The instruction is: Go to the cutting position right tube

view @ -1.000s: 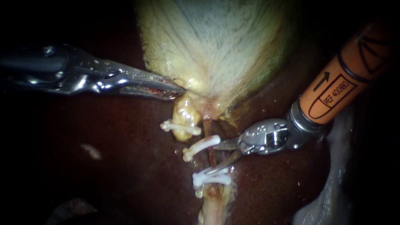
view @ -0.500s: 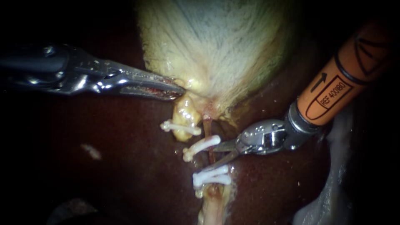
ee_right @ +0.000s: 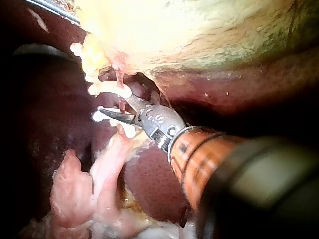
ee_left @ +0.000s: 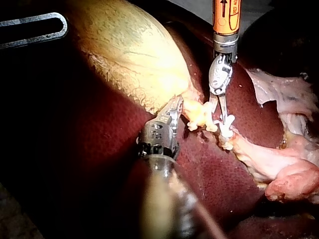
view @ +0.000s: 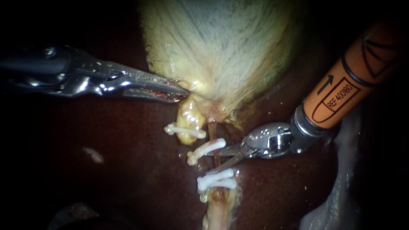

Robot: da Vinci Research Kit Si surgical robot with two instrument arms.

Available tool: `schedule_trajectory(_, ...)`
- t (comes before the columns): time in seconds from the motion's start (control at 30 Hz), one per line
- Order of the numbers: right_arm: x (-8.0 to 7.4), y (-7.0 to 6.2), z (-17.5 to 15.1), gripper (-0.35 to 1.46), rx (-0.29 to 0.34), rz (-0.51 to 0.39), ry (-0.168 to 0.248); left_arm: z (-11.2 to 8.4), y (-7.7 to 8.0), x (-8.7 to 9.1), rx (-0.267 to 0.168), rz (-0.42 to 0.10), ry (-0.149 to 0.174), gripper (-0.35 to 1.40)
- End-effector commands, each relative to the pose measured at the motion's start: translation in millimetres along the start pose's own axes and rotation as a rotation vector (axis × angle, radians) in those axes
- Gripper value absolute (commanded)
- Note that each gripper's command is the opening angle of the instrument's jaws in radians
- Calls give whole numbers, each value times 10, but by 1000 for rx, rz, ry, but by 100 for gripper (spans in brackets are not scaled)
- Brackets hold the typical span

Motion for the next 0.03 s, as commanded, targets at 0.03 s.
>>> schedule_trajectory(0.03, 0, 0, 0, 48, 0, 0, 0, 0, 0, 0, 0, 0, 0, -35)
